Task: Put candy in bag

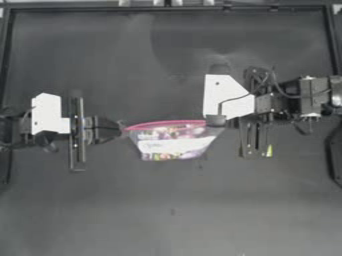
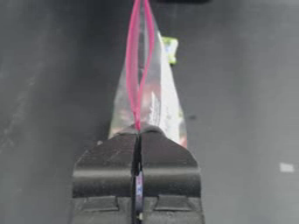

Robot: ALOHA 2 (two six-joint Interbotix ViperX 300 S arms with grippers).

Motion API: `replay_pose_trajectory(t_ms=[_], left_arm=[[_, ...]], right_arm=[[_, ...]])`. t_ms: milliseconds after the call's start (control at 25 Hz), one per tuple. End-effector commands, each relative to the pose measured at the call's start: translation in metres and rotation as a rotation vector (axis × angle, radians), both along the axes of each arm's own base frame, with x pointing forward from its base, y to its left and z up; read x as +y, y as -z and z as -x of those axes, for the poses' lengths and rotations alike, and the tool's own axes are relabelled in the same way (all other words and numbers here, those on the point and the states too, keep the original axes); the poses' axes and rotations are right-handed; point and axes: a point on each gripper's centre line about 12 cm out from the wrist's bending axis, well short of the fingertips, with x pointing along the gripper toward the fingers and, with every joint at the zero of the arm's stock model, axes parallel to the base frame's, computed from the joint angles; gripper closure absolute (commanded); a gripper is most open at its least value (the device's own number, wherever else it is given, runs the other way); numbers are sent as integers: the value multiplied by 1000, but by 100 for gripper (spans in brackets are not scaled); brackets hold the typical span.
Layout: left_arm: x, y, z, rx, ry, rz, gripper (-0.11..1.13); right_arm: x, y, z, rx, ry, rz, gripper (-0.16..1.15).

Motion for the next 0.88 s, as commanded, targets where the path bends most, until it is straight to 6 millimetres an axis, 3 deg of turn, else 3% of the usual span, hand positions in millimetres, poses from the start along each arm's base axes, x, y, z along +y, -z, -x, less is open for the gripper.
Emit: replay_pose_trajectory(t_ms=[40, 880], left_arm=[[-4, -19, -1, -57, 11, -1, 93], [-11, 10, -8, 32, 28, 22, 93]], right_arm=[[5, -14, 2, -44, 3, -1, 80], [21, -3, 1, -61, -5, -27, 81]])
